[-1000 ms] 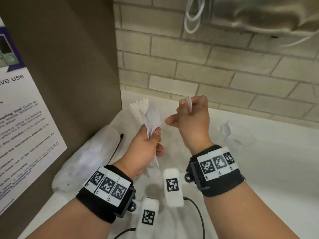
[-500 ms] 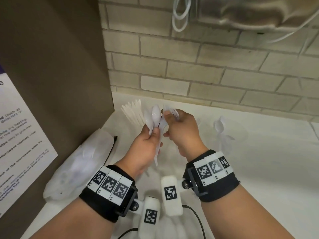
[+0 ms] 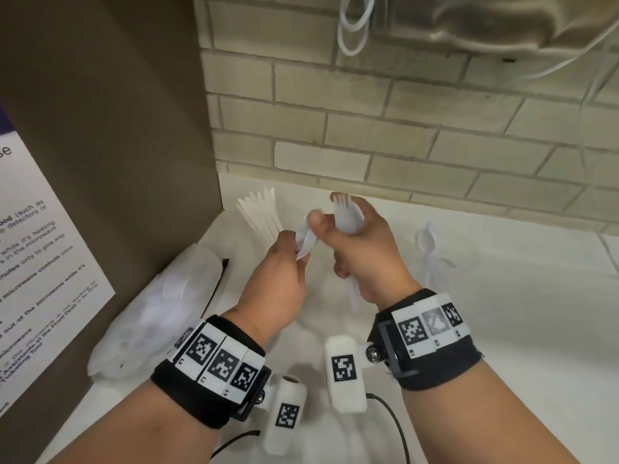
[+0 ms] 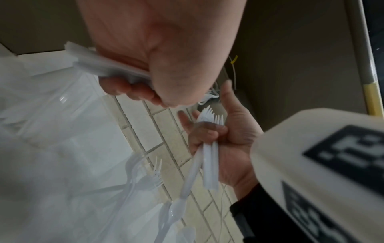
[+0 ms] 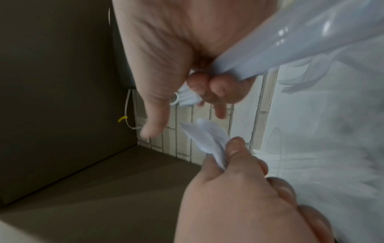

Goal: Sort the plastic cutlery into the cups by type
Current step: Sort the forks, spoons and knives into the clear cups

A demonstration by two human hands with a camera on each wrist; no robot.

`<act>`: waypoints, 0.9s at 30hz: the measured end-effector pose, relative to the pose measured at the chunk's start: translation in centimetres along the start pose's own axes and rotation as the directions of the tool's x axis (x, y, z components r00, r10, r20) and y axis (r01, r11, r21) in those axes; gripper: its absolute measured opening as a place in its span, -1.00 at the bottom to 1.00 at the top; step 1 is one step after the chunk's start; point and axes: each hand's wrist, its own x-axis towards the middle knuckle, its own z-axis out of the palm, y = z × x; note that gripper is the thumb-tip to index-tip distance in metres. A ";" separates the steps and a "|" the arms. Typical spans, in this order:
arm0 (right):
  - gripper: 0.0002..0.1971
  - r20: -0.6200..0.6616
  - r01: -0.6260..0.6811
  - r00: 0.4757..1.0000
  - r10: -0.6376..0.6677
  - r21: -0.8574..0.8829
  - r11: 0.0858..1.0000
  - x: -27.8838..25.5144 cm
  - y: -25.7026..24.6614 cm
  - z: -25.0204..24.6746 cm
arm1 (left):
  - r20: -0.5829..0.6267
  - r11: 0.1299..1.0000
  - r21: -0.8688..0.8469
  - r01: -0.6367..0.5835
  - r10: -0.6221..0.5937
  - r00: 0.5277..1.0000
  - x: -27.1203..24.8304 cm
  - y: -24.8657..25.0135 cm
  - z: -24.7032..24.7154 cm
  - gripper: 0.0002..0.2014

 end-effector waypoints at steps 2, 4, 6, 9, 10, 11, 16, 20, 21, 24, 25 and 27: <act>-0.40 0.078 -0.017 0.997 0.020 -0.036 0.999 -0.3 0.2 0.1 | 0.056 1.000 -0.012 0.000 0.000 0.998 0.1 -0.1 0.1 -0.66; -0.61 0.053 -0.027 0.998 0.029 -0.029 0.999 -0.3 0.3 0.1 | 0.115 1.000 -0.023 0.018 -0.015 0.993 0.1 -0.1 0.2 -0.67; -0.77 0.034 -0.025 0.999 0.026 -0.018 1.000 -0.2 0.2 -0.3 | 0.195 0.995 -0.080 0.055 -0.038 0.980 -0.2 0.4 -0.1 -0.70; -0.85 0.019 -0.029 0.999 0.030 -0.042 0.999 -0.1 0.5 -0.8 | 0.370 0.945 -0.278 0.170 -0.058 0.927 -0.5 0.9 -0.7 -0.69; -0.86 0.009 -0.036 0.999 0.036 -0.046 0.998 0.0 0.7 -1.1 | 0.419 0.928 -0.315 0.200 -0.053 0.906 -0.6 1.0 -0.8 -0.67; -0.86 0.004 -0.036 0.999 0.036 -0.046 0.998 0.0 0.8 -1.3 | 0.457 0.917 -0.334 0.218 -0.045 0.888 -0.7 1.0 -0.9 -0.64; -0.89 0.051 -0.045 0.998 0.046 -0.024 0.999 0.0 1.4 -2.2 | 0.480 0.927 -0.304 0.221 -0.052 0.876 -0.6 1.1 0.0 -0.68; -0.90 0.040 -0.064 0.997 0.065 -0.024 0.998 0.2 2.2 -1.9 | 0.452 0.989 -0.122 0.078 -0.014 0.892 -0.4 1.2 1.2 -0.68; -0.87 0.036 -0.067 0.997 0.068 -0.038 0.997 0.2 2.4 -1.8 | 0.440 0.995 -0.096 0.034 0.011 0.898 -0.4 1.4 1.4 -0.66; -0.82 0.008 -0.072 0.997 0.073 -0.083 0.994 0.3 2.6 -1.9 | 0.426 0.996 -0.074 -0.058 0.084 0.901 -0.4 1.4 1.5 -0.56; -0.84 0.007 -0.074 0.997 0.074 -0.077 0.994 0.4 2.5 -2.1 | 0.429 0.995 -0.081 -0.066 0.095 0.898 -0.4 1.3 1.5 -0.54; -0.81 0.004 -0.072 0.997 0.073 -0.057 0.996 0.6 2.4 -2.5 | 0.441 0.995 -0.096 -0.007 0.049 0.896 -0.5 1.3 1.3 -0.62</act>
